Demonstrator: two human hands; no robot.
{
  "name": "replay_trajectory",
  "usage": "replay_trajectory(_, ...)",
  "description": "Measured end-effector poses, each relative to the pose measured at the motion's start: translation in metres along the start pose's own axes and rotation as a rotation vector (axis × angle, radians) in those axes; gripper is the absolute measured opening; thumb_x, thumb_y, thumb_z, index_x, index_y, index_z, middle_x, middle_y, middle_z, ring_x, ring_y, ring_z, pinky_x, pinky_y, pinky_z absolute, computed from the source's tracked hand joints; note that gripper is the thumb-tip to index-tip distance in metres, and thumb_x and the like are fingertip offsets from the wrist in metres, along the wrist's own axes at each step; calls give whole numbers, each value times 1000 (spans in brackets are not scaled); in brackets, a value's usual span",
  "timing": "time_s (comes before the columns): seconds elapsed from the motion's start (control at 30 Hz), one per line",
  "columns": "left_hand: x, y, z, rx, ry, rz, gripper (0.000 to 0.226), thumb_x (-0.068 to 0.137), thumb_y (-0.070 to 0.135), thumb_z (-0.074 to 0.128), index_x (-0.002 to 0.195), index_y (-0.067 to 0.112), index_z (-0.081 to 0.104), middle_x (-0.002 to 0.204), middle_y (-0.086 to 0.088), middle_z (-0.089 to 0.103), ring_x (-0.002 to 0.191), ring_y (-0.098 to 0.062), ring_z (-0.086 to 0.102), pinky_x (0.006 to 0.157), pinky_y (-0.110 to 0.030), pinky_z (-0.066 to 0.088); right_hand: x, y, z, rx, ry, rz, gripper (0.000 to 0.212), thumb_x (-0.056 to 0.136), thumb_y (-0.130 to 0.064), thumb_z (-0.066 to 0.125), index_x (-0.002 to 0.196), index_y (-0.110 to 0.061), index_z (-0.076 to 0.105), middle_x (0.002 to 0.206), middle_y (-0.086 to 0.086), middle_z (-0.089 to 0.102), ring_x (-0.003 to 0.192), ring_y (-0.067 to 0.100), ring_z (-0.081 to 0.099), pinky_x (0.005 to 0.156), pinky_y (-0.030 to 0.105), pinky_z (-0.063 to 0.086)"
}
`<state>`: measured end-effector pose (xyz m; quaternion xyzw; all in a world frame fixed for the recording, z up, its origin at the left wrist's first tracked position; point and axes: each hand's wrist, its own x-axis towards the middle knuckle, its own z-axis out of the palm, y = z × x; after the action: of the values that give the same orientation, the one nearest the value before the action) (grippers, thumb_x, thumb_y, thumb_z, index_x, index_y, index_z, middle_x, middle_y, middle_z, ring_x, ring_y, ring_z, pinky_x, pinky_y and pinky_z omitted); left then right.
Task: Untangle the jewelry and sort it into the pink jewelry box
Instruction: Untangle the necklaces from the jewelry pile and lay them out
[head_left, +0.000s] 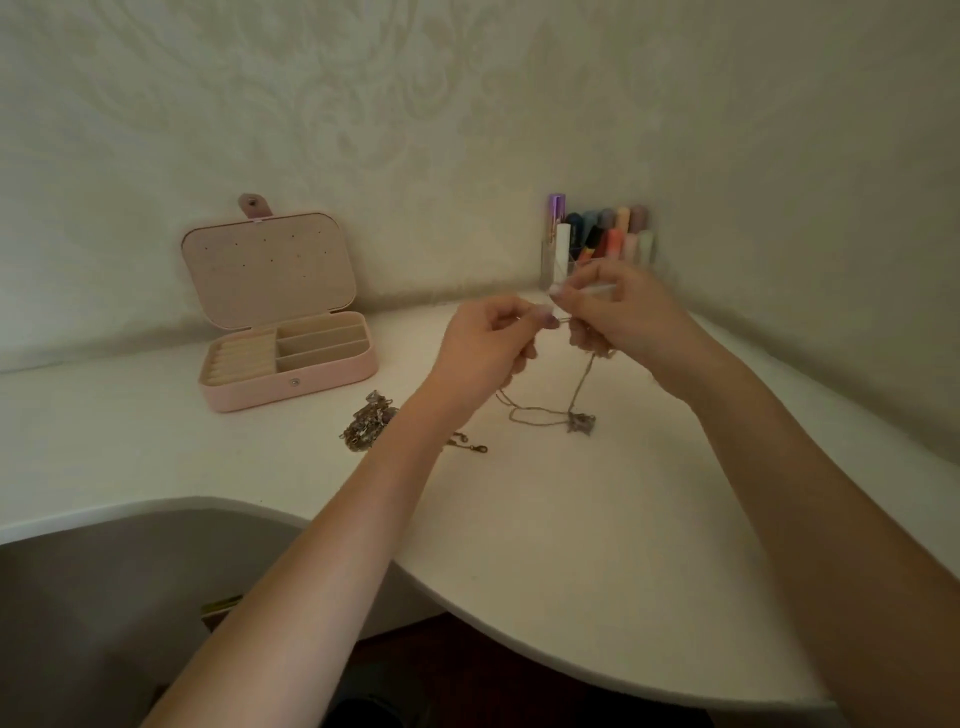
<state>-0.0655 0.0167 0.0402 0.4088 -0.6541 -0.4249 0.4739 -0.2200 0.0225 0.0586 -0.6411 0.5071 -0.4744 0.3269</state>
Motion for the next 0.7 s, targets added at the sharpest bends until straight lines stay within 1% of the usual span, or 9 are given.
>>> replay_trajectory(0.07, 4, -2, -6, -78, 95, 11, 18, 94, 17, 55, 81, 11, 65, 48, 7, 50, 37, -4, 39, 36, -18, 28, 1, 3, 0, -84, 66, 6, 27, 86, -37, 67, 98, -15, 57, 74, -2, 68, 51, 6, 53, 48, 17, 44)
replay_trajectory(0.13, 7, -1, -11, -139, 130, 16, 17, 95, 14, 53, 82, 9, 63, 50, 6, 53, 37, -6, 43, 35, -17, 29, 1, 5, -2, -228, 3, 40, 29, 84, -38, 68, 100, -16, 60, 91, -3, 66, 68, 7, 58, 58, 19, 49)
replay_trajectory(0.23, 11, 8, -13, -166, 106, 46, 16, 96, 12, 51, 87, 7, 63, 57, 4, 59, 41, -8, 52, 36, -19, 35, -3, 4, -3, -489, -393, 210, 32, 79, -46, 70, 104, -27, 65, 98, -11, 64, 88, 8, 62, 81, 26, 51)
replay_trajectory(0.3, 14, 15, -15, -191, 111, 73, 16, 96, 12, 51, 89, 6, 64, 60, 2, 60, 44, -8, 55, 37, -19, 38, -6, 4, 2, -631, -546, 232, 29, 75, -46, 74, 97, -29, 66, 89, -12, 65, 84, 5, 60, 78, 23, 44)
replay_trajectory(0.4, 20, 21, -21, -214, 201, 123, 15, 96, 12, 52, 91, 4, 64, 64, -1, 60, 43, -7, 53, 37, -18, 34, -5, 6, 5, -668, -548, 203, 13, 77, -34, 76, 78, -28, 65, 73, -13, 61, 67, 0, 54, 62, 15, 37)
replay_trajectory(0.47, 24, 19, -27, -163, 268, 132, 15, 96, 13, 52, 93, 4, 64, 65, -1, 60, 39, -5, 48, 36, -17, 30, -5, 7, 0, -656, -522, 210, 10, 78, -30, 76, 75, -28, 66, 69, -14, 62, 62, -2, 55, 59, 13, 37)
replay_trajectory(0.57, 25, 12, -36, -76, 310, 112, 16, 96, 15, 52, 92, 7, 65, 67, 1, 59, 35, -4, 42, 35, -16, 28, -3, 8, -4, -569, -488, 232, 9, 78, -20, 76, 82, -23, 68, 73, -7, 66, 62, 3, 60, 58, 15, 45)
replay_trajectory(0.63, 24, 9, -41, -41, 313, 85, 16, 96, 16, 52, 91, 8, 65, 67, 1, 58, 34, -4, 40, 35, -16, 28, -3, 10, -7, -483, -458, 255, 18, 78, -10, 75, 92, -18, 66, 81, 2, 66, 66, 11, 63, 62, 20, 53)
replay_trajectory(0.7, 23, 7, -47, -10, 301, 54, 15, 95, 17, 54, 88, 12, 66, 65, 2, 57, 36, -4, 39, 35, -15, 27, -2, 12, -14, -406, -390, 268, 31, 76, -2, 75, 102, -16, 63, 84, 5, 64, 70, 16, 62, 72, 28, 56)
